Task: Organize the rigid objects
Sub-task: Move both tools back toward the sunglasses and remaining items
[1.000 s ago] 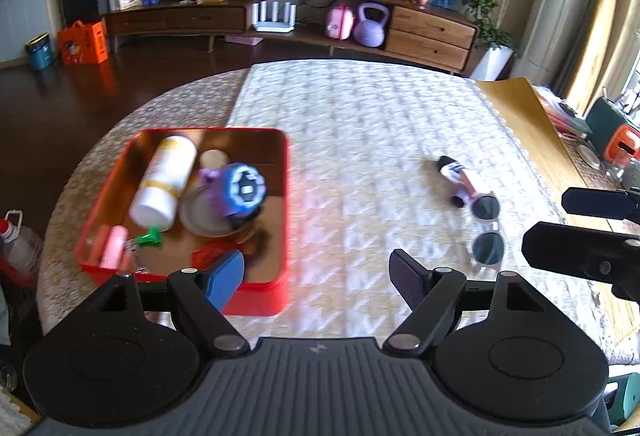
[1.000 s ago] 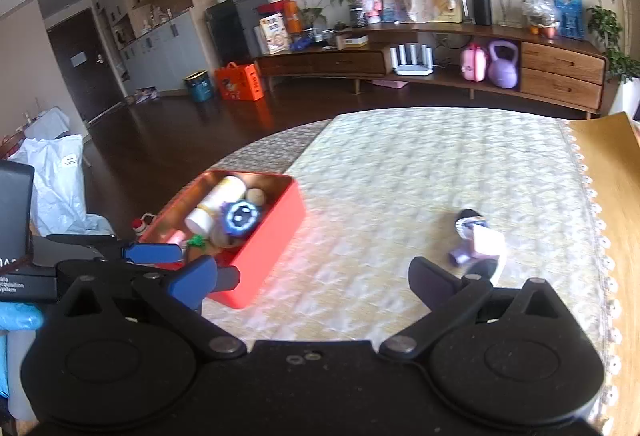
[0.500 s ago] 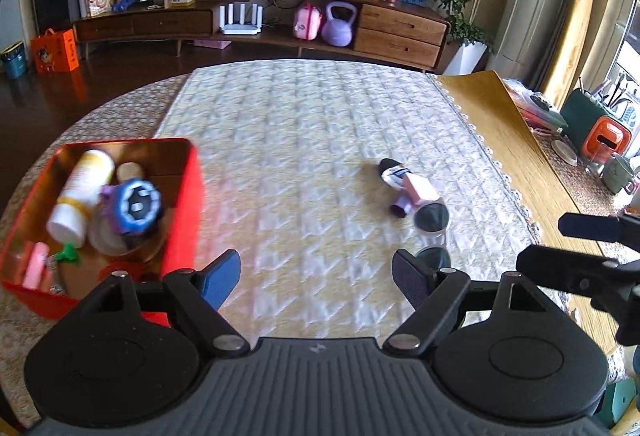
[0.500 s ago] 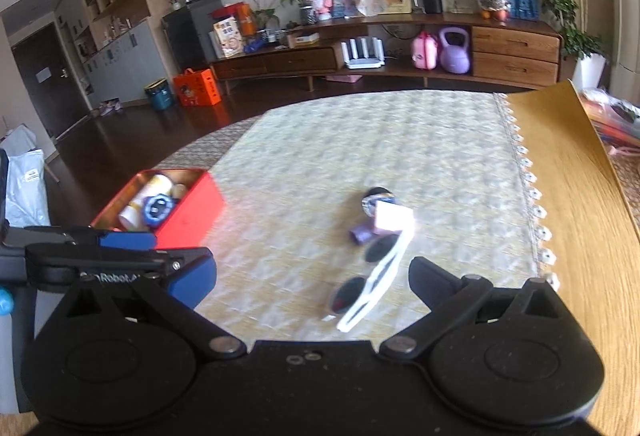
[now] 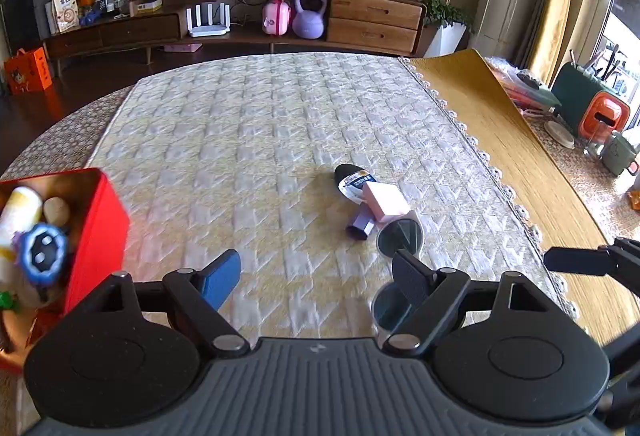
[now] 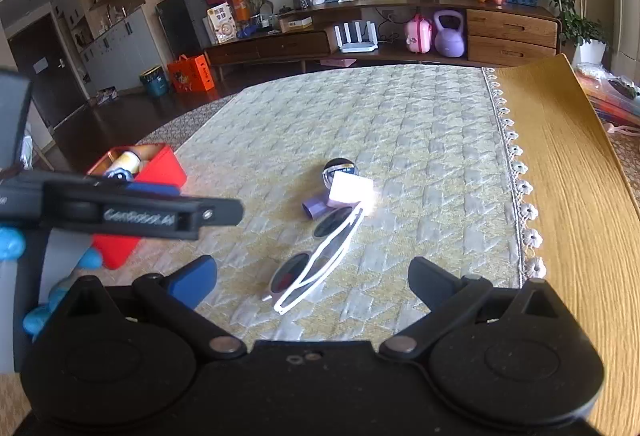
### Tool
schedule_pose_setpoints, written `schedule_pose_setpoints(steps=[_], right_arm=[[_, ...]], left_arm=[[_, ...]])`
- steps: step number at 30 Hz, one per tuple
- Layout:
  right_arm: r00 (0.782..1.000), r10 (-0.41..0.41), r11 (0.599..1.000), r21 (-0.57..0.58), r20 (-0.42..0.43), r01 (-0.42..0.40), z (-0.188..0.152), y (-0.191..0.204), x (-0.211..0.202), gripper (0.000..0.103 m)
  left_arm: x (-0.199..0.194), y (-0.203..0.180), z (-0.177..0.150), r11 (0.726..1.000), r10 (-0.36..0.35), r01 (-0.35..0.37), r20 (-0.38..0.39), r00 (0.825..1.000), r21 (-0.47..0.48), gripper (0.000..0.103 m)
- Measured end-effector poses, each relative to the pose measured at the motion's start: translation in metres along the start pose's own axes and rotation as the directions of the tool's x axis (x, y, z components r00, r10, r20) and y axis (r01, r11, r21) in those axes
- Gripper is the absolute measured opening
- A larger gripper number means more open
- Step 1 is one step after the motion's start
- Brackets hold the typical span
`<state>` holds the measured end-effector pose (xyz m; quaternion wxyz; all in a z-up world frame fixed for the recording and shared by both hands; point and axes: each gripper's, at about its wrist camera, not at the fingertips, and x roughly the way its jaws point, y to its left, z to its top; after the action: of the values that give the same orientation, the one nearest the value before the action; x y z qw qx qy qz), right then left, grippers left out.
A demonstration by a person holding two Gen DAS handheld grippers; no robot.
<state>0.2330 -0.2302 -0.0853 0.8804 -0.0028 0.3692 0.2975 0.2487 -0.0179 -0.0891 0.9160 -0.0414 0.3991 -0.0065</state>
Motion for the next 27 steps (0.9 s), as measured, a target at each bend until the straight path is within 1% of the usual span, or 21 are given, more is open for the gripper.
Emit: schedule_pose_setpoints(steps=[4, 8, 11, 17, 22, 25, 27], right_arm=[[1.0, 0.011, 1.0, 0.003, -0.009, -0.011, 0.0, -0.005, 0.006, 0.102], [1.0, 0.011, 1.0, 0.013, -0.013, -0.011, 0.002, -0.012, 0.014, 0.1], [0.999, 0.022, 0.999, 0.032, -0.023, -0.021, 0.002, -0.016, 0.021, 0.1], [0.998, 0.036, 0.999, 0.014, -0.042, -0.036, 0.0, -0.007, 0.04, 0.098], [0.998, 0.028, 1.0, 0.009, -0.052, -0.027, -0.002, -0.001, 0.06, 0.094], [0.999, 0.003, 1.0, -0.013, -0.035, -0.003, -0.003, 0.001, 0.068, 0.09], [1.0, -0.004, 1.0, -0.014, -0.03, 0.004, -0.002, 0.001, 0.074, 0.086]], left_arm=[[0.015, -0.003, 0.004, 1.0, 0.003, -0.003, -0.009, 1.0, 0.007, 0.083], [0.029, -0.006, 0.006, 0.999, 0.009, -0.008, -0.015, 1.0, 0.035, 0.083], [0.04, -0.006, 0.006, 1.0, 0.005, -0.005, -0.023, 1.0, 0.031, 0.083], [0.056, -0.012, 0.006, 0.998, -0.01, 0.011, -0.025, 1.0, 0.056, 0.083], [0.072, -0.014, 0.007, 0.998, -0.015, 0.017, -0.039, 0.999, 0.061, 0.083], [0.08, -0.016, 0.006, 0.997, -0.019, 0.023, -0.044, 0.999, 0.078, 0.083], [0.084, -0.018, 0.005, 0.996, -0.018, 0.021, -0.039, 0.999, 0.088, 0.083]])
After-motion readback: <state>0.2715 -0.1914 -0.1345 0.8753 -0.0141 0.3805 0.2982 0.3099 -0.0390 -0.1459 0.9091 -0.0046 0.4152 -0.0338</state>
